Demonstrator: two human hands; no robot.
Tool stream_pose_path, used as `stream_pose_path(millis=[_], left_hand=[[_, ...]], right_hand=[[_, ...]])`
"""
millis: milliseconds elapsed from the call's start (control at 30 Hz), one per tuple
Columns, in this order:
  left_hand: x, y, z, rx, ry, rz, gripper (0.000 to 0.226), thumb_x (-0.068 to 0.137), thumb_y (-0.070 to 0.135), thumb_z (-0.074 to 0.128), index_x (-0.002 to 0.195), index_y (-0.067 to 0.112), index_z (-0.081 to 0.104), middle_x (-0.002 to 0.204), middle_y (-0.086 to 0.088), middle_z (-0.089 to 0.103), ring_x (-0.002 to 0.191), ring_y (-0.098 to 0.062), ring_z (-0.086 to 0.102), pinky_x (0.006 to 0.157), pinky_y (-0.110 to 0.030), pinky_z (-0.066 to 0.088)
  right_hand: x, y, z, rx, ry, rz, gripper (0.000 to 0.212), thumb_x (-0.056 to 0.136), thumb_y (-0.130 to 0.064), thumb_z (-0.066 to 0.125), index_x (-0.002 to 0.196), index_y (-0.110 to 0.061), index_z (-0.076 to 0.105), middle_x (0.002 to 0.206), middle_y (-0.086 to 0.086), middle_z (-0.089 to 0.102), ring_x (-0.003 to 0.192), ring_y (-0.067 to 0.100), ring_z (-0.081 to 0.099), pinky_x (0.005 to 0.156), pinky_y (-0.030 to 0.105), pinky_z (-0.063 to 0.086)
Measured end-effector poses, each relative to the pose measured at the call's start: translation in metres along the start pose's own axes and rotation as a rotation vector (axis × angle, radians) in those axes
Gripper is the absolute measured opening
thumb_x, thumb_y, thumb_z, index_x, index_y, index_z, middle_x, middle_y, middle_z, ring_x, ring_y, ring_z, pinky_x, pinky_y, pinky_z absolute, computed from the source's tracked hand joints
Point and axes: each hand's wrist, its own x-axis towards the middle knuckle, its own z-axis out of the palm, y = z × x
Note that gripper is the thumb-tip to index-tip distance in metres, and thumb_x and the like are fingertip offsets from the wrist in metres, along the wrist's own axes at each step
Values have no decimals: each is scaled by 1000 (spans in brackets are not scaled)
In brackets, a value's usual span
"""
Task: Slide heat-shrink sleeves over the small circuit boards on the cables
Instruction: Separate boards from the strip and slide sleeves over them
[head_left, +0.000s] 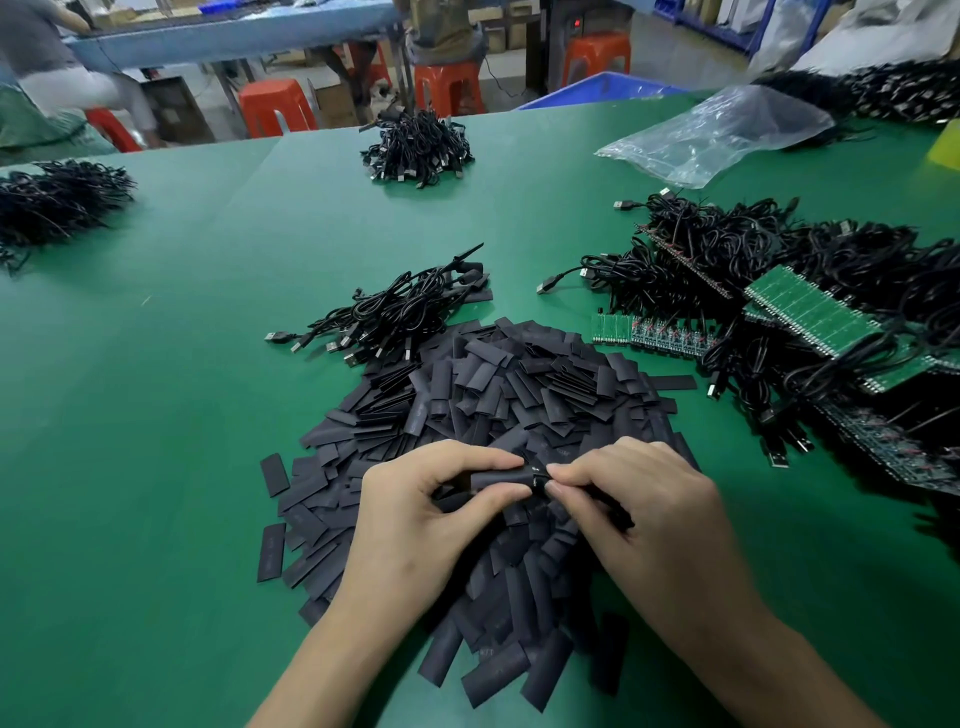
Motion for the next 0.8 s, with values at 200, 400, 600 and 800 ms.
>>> stream_pose_path(millis=[200,400,600,800], left_hand=[[0,0,0,-15,-29,26,19,79,30,82,98,30,80,95,21,76,93,-3,72,82,-11,50],[1,0,-1,-27,-38,39,19,80,28,82,99,29,80,95,20,76,93,-4,72,82,-12,50],[1,0,0,-31,-31,63,20,81,29,82,100,31,78,96,19,75,93,-5,73,82,-12,50],[1,1,1,-17,-5,72,21,80,28,83,100,28,79,96,19,75,93,-5,73,82,-13,51]], right_hand=[[-1,1,2,17,21,-22,4,89,-20,74,88,-16,75,85,-9,71,78,11,62,73,33,48],[-1,-1,2,37,20,-11,5,88,-21,75,87,-16,76,85,-10,71,78,9,61,73,31,47],[-1,-2,2,78,21,31,5,87,-22,75,87,-17,77,86,-12,72,79,6,63,75,31,48],[1,-6,1,118,18,73,6,85,-23,76,85,-18,77,83,-16,71,78,0,61,74,29,47]])
